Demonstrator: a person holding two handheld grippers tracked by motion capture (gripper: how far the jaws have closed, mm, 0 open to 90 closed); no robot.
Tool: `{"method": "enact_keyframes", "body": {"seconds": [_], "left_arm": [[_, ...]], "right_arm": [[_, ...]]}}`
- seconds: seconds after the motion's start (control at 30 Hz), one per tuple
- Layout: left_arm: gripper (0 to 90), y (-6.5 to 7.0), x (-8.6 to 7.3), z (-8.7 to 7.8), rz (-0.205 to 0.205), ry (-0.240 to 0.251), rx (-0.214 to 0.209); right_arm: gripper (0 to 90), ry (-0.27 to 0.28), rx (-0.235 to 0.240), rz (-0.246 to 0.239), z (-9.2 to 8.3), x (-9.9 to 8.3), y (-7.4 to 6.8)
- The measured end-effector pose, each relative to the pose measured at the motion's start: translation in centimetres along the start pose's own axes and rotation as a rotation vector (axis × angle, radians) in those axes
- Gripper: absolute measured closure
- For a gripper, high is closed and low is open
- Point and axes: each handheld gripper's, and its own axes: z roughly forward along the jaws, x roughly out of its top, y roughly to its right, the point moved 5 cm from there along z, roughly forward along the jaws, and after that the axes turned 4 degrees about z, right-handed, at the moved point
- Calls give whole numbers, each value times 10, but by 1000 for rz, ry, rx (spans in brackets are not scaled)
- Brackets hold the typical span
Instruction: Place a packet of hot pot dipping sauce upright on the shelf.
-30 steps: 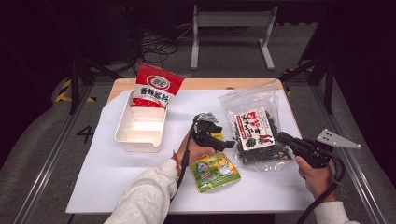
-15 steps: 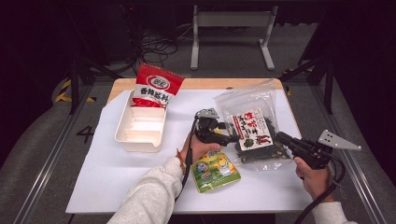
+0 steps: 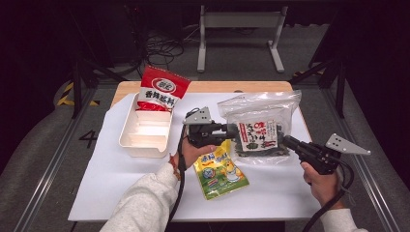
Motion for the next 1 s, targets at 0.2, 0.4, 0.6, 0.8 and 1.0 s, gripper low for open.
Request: {"method": "enact_keyframes", "body": {"seconds": [0.2,0.4,0.6,0.8,1.0], "left_arm": [[642,0,1,-1,-3,-1,26],[723,0,1,1,-13,-1,36],[656,7,8,13,0,3,33],[665,4,8,21,-22,12,39],[765,12,13,23,10,19,1]], "right_arm": [[845,-14,12,6,8,-4,-3],[823,-34,-17,-21,12,-5,-2],[823,-26,-46,-25,10,-4,4],[822,-26,-47,-13,10,-5,6],[786,-25,-75,-13,9,-4,11]]}}
